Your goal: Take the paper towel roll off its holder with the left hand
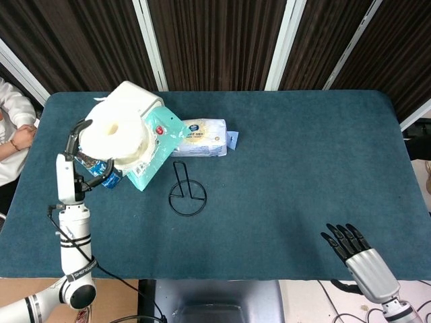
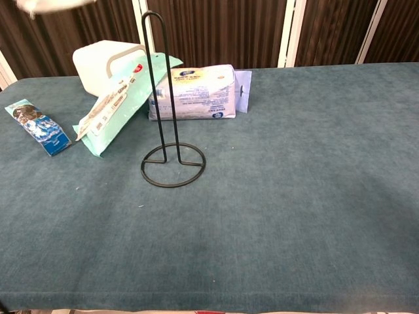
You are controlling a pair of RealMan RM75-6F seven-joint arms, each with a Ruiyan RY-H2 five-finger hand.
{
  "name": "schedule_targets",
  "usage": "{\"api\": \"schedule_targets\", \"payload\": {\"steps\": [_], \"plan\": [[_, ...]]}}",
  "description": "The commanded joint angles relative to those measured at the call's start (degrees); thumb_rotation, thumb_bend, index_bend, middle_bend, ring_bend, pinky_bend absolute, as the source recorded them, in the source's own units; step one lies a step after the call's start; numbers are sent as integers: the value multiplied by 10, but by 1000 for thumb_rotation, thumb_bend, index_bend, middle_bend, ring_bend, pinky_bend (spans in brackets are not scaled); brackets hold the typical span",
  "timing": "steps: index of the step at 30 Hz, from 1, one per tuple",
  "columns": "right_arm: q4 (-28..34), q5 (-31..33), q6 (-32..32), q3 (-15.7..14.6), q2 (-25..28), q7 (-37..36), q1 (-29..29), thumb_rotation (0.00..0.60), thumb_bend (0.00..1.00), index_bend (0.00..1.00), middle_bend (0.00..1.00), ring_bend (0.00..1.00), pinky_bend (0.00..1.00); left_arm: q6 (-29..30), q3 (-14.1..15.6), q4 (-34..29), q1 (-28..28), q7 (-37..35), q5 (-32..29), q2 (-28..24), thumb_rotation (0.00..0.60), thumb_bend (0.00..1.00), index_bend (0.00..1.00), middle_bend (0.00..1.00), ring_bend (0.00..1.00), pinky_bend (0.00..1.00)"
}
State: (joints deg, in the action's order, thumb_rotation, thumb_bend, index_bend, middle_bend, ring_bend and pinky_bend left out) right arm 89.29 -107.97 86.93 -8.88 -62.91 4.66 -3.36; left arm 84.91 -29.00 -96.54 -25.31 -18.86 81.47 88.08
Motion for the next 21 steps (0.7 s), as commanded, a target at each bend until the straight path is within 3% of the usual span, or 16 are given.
{"api": "schedule_targets", "payload": {"steps": [1,6,10,18,21], "plan": [[1,0,-5,-1,-1,0,-2,600,0,0,0,0,0,29,75,88,44,-81,42,-6,600,843,744,728,794,890],[5,2,-17,-2,-3,6,-6,600,0,0,0,0,0,41,136,201,59,-137,62,36,600,837,744,726,790,885],[5,1,-18,-3,-3,6,-6,600,0,0,0,0,0,24,168,286,62,-162,59,78,600,835,745,727,780,858],[3,8,-19,0,-1,2,-8,600,0,0,0,0,0,-2,210,421,65,-231,59,142,600,805,746,719,658,614],[3,9,-18,0,0,0,-8,600,0,0,0,0,0,-12,212,456,56,-256,59,160,600,750,716,677,579,489]]}}
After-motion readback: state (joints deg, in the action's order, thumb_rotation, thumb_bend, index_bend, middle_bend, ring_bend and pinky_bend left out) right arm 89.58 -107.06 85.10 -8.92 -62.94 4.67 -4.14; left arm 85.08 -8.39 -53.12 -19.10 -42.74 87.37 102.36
